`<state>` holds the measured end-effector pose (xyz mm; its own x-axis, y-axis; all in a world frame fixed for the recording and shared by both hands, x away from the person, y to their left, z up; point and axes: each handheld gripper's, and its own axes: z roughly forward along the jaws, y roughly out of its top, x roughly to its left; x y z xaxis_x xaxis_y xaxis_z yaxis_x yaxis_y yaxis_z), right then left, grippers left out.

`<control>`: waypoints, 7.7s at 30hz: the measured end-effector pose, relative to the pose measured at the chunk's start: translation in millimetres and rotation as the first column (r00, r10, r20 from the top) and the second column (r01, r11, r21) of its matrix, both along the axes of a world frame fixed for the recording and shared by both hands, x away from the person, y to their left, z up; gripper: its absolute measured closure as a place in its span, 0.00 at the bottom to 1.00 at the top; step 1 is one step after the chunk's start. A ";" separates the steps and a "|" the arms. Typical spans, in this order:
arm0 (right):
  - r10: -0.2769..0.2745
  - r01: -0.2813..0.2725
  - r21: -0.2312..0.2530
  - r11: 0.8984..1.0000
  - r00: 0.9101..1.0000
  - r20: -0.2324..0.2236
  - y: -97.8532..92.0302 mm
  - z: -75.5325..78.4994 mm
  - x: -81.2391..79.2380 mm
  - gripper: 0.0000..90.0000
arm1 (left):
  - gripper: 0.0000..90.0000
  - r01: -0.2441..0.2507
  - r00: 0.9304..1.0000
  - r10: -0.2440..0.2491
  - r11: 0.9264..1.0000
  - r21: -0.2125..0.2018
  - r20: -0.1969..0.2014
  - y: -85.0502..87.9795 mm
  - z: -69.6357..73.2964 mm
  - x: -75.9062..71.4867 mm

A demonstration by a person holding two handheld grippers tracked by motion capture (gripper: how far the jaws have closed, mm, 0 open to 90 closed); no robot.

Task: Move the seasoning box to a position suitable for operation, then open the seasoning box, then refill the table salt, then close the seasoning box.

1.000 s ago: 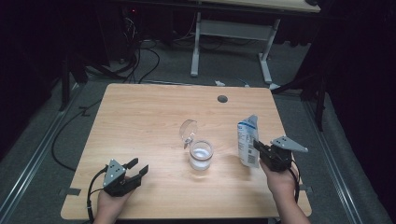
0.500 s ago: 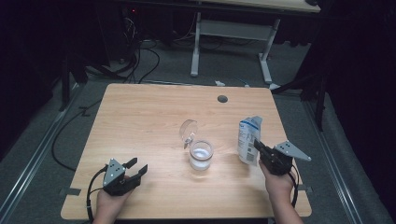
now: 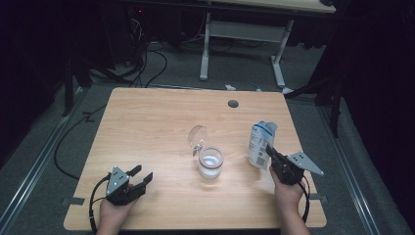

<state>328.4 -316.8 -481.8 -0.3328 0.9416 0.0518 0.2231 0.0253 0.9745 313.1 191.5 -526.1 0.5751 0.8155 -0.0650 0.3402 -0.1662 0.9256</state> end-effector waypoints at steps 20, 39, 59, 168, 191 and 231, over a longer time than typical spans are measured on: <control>-0.013 0.013 -0.050 0.999 1.000 0.015 -6.4 -21.3 -6.5 0.98 | 0.51 -0.001 1.000 0.001 1.000 -0.004 -0.003 -0.2 -2.0 -2.4; -0.043 0.040 -0.049 0.998 0.997 -0.064 -7.0 -25.5 -15.7 0.64 | 0.54 0.007 1.000 -0.007 1.000 0.013 -0.012 -7.4 -4.3 -1.0; -0.059 0.043 -0.118 0.992 0.988 -0.141 -1.0 -31.7 -56.5 0.62 | 0.58 -0.006 1.000 0.006 1.000 0.020 -0.010 -21.4 0.2 10.7; 0.185 -0.216 -0.181 0.960 0.967 -0.174 106.8 -23.0 -1.7 1.00 | 0.78 -0.026 0.997 0.032 0.997 0.072 -0.074 -39.7 4.6 8.6; 0.208 -0.234 -0.181 0.955 0.966 -0.154 117.0 -21.7 -1.2 1.00 | 0.63 -0.165 0.982 0.167 0.986 0.036 -0.083 16.9 -0.6 -7.9; 0.315 -0.335 -0.166 0.928 0.940 -0.133 149.0 -17.9 -22.5 0.96 | 0.64 -0.154 0.983 0.155 0.988 0.010 -0.097 22.0 0.3 -8.0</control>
<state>305.9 -167.8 -499.6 -0.6241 0.7789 -0.0618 0.2702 0.2894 0.9183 305.1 213.4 -525.8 0.4332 0.8943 -0.1120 0.4502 -0.1071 0.8865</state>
